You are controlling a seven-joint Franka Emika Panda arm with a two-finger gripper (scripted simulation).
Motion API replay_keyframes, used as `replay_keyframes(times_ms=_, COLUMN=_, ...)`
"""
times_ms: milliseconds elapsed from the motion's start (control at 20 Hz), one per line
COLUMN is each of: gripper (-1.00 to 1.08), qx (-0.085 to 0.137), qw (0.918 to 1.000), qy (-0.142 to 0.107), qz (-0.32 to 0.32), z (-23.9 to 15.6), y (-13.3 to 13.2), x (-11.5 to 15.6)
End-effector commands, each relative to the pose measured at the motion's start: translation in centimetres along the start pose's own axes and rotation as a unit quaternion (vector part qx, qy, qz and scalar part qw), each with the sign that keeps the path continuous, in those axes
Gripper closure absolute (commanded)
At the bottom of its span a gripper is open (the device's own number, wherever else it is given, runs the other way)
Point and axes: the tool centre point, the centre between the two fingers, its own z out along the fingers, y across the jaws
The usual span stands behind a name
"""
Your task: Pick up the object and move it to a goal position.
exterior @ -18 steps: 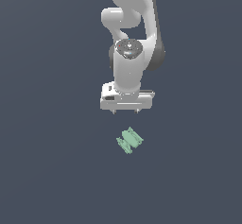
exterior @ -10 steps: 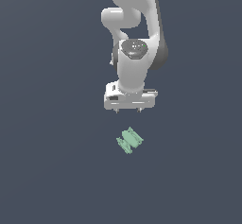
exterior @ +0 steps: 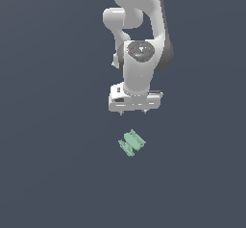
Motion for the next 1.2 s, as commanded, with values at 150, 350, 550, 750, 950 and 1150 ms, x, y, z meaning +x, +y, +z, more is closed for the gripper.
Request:
replay_keyframes(times_ms=150, gripper=-0.92, qx=-0.001, qw=0.9996, qy=0.001, qz=-0.027, z=0.5, y=0.0, x=0.8)
replay_keyframes(times_ms=350, gripper=-0.92, qx=-0.002, qw=0.9982, qy=0.003, qz=-0.06, z=1.1, y=0.1, x=1.8)
replay_keyframes(times_ms=550, gripper=-0.92, qx=-0.003, qw=0.9945, qy=0.005, qz=-0.104, z=2.0, y=0.2, x=3.1)
replay_keyframes(times_ms=750, gripper=-0.92, qx=-0.004, qw=0.9874, qy=0.008, qz=-0.158, z=3.1, y=0.3, x=4.7)
replay_keyframes(times_ms=950, gripper=-0.92, qx=-0.005, qw=0.9773, qy=0.011, qz=-0.211, z=4.3, y=0.4, x=6.1)
replay_keyframes(times_ms=1150, gripper=-0.92, qx=-0.005, qw=0.9668, qy=0.014, qz=-0.255, z=5.3, y=0.6, x=7.3)
